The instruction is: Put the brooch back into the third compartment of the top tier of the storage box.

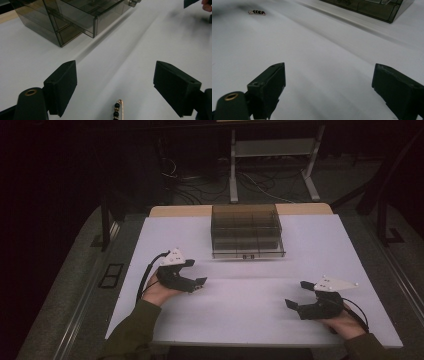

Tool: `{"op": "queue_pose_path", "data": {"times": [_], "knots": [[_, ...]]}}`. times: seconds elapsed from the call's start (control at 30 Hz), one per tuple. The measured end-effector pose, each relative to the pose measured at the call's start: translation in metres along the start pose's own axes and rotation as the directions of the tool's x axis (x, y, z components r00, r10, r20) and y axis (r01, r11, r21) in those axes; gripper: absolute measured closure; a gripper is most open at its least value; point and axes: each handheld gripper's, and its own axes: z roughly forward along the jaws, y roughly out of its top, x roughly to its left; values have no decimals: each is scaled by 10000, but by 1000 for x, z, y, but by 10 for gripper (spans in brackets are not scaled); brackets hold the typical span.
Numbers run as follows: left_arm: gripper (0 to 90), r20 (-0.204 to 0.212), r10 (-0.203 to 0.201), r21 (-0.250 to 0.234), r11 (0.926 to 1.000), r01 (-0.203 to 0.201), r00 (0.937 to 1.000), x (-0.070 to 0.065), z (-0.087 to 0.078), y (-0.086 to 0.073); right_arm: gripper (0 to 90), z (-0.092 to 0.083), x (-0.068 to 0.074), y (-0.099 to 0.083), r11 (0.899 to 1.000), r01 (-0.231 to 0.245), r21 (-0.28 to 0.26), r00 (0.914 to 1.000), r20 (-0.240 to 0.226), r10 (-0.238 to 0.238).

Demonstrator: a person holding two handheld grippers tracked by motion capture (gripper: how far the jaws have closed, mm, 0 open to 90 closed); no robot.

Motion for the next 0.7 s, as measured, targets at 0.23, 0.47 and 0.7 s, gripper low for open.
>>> {"op": "queue_pose_path", "data": {"times": [0.23,0.47,0.7], "knots": [[243,-1,-41,17,10000,41,10000,4,6,-2,111,-1,0,0,9999,131,-8,9999,64,-131],[303,125,-215,293,9993,211,9997,8,8,-5,111,0,2,1,9998,220,22,9998,28,-220],[375,70,-262,500,9984,258,9996,9,10,-10,111,0,1,1,9998,213,66,9998,55,-213]]}}
